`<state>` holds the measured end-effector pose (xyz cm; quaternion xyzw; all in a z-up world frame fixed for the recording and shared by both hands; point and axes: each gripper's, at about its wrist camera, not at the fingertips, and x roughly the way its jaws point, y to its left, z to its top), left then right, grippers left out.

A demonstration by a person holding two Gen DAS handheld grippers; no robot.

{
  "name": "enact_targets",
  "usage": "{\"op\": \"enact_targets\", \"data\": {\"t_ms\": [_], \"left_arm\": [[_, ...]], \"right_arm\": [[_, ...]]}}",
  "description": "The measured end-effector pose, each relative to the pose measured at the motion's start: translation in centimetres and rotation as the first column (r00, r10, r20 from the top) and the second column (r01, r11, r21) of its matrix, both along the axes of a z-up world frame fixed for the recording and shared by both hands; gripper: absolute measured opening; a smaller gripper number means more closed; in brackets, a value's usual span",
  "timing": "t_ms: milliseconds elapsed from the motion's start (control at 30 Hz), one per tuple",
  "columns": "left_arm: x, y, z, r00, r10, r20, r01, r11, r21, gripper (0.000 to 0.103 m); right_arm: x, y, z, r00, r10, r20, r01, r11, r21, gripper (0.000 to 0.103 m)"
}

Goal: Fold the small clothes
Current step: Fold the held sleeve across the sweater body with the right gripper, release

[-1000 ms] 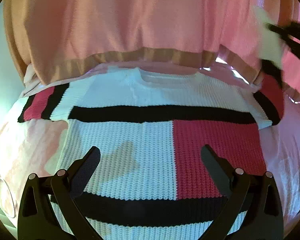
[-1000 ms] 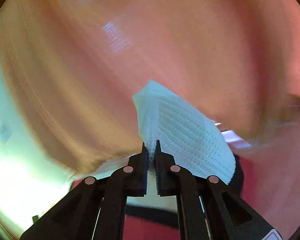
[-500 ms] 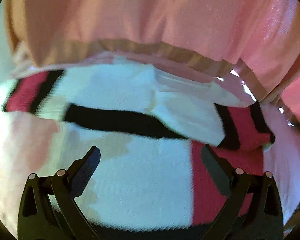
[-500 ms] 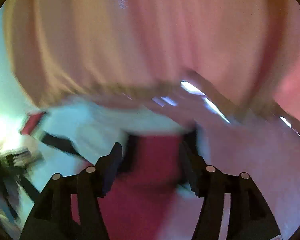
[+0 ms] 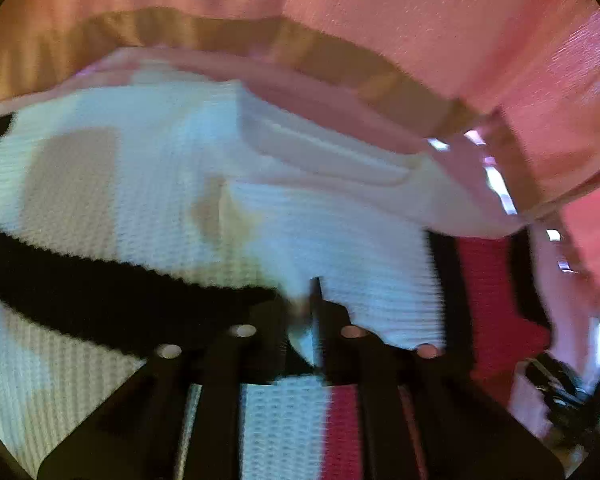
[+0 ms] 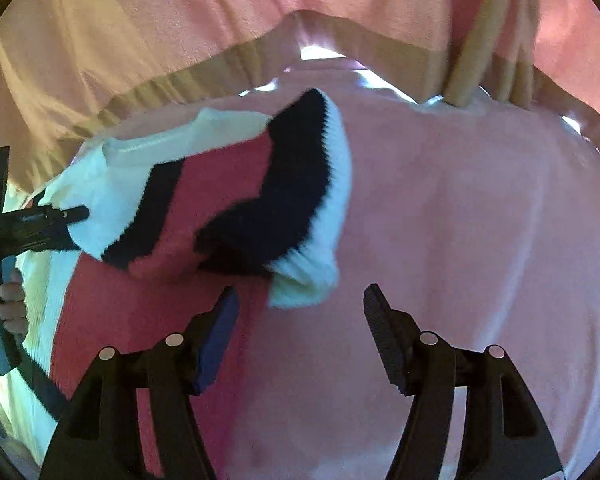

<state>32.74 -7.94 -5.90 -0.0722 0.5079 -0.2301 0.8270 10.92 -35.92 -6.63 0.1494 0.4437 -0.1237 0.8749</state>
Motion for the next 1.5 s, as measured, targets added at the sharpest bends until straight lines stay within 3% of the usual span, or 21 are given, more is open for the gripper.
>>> {"op": "enact_targets", "data": {"t_ms": [167, 267, 367, 400, 433, 467, 600, 667, 733, 800, 867, 967, 1100, 1133, 1167, 1200, 1267, 1333, 1500], "left_arm": [[0.1, 3.1, 5.4, 0.989, 0.074, 0.128, -0.064, 0.995, -0.078, 0.008], [1.0, 5.5, 6.0, 0.981, 0.126, 0.145, -0.118, 0.991, -0.065, 0.008], [1.6, 6.4, 2.9, 0.987, 0.14, 0.077, -0.139, 0.99, -0.017, 0.008], [1.8, 6.3, 1.5, 0.99, 0.135, 0.042, -0.136, 0.991, 0.008, 0.008], [1.8, 6.2, 0.6, 0.991, 0.13, 0.022, -0.13, 0.991, 0.028, 0.008], [1.7, 6.2, -0.2, 0.991, 0.13, 0.014, -0.13, 0.991, 0.043, 0.008], [2.1, 6.2, 0.1, 0.99, 0.138, 0.021, -0.138, 0.99, 0.03, 0.008], [2.2, 6.0, 0.1, 0.991, 0.134, 0.024, -0.135, 0.989, 0.063, 0.009], [2.0, 5.9, -0.4, 0.991, 0.127, 0.035, -0.13, 0.988, 0.088, 0.009], [2.0, 5.7, -0.4, 0.992, 0.118, 0.045, -0.121, 0.988, 0.096, 0.009], [2.1, 5.8, -0.4, 0.991, 0.123, 0.042, -0.127, 0.988, 0.09, 0.01], [2.1, 6.1, -0.2, 0.991, 0.123, 0.05, -0.127, 0.989, 0.08, 0.012], [1.1, 9.1, 1.3, 0.984, 0.172, 0.038, -0.171, 0.985, -0.028, 0.022], [1.1, 9.9, 1.9, 0.981, 0.19, 0.043, -0.188, 0.981, -0.056, 0.026], [1.0, 11.2, 2.9, 0.975, 0.215, 0.056, -0.209, 0.974, -0.086, 0.038], [1.0, 13.1, 4.3, 0.962, 0.261, 0.075, -0.251, 0.961, -0.115, 0.059], [1.0, 17.4, 6.2, 0.919, 0.381, 0.097, -0.364, 0.918, -0.158, 0.088], [0.8, 24.0, 7.1, 0.834, 0.54, 0.118, -0.514, 0.836, -0.192, 0.092], [3.3, 36.8, 5.5, 0.68, 0.729, 0.079, -0.723, 0.685, -0.092, 0.092]], "right_arm": [[2.2, 0.9, 1.1, 0.998, -0.024, 0.064, 0.026, 0.999, -0.021, 0.063], [3.3, 1.1, 0.4, 0.998, -0.01, 0.056, 0.01, 1.0, 0.0, 0.06], [4.5, 1.6, -1.5, 1.0, 0.016, -0.026, -0.017, 1.0, -0.009, 0.038], [4.4, 1.8, -1.5, 1.0, 0.015, -0.014, -0.015, 1.0, -0.014, 0.034], [4.4, 1.8, -1.3, 1.0, 0.014, -0.01, -0.014, 1.0, -0.013, 0.017], [4.4, 1.7, -1.1, 1.0, 0.014, -0.011, -0.014, 1.0, 0.001, 0.014], [3.4, 1.2, 1.9, 0.996, -0.015, 0.083, 0.015, 1.0, 0.006, 0.012], [3.2, 0.8, 1.1, 0.998, -0.024, 0.053, 0.025, 1.0, -0.015, 0.012], [3.4, -0.2, -1.6, 0.998, -0.053, -0.041, 0.053, 0.998, 0.012, 0.012], [3.3, -0.3, -0.7, 0.998, -0.061, -0.014, 0.061, 0.997, 0.036, 0.012], [3.1, 0.1, 0.8, 0.999, -0.043, 0.034, 0.043, 0.999, -0.008, 0.012], [3.1, -0.5, -1.7, 0.997, -0.059, -0.052, 0.06, 0.998, 0.009, 0.012], [2.7, 0.5, -0.5, 0.998, -0.046, -0.045, 0.044, 0.998, -0.052, 0.016], [2.2, 0.9, 0.3, 0.998, -0.054, -0.035, 0.052, 0.996, -0.066, 0.022], [1.6, 1.5, 1.3, 0.997, -0.07, -0.039, 0.065, 0.992, -0.105, 0.025], [1.1, 2.0, 2.1, 0.996, -0.075, -0.04, 0.068, 0.987, -0.143, 0.03], [-0.2, 3.5, 4.2, 0.998, -0.066, -0.003, 0.063, 0.973, -0.224, 0.038], [-1.3, 4.4, 5.7, 0.996, -0.063, 0.058, 0.076, 0.965, -0.25, 0.058], [-1.8, 7.7, 6.8, 0.991, 0.002, 0.134, 0.024, 0.981, -0.192, 0.061]]}}
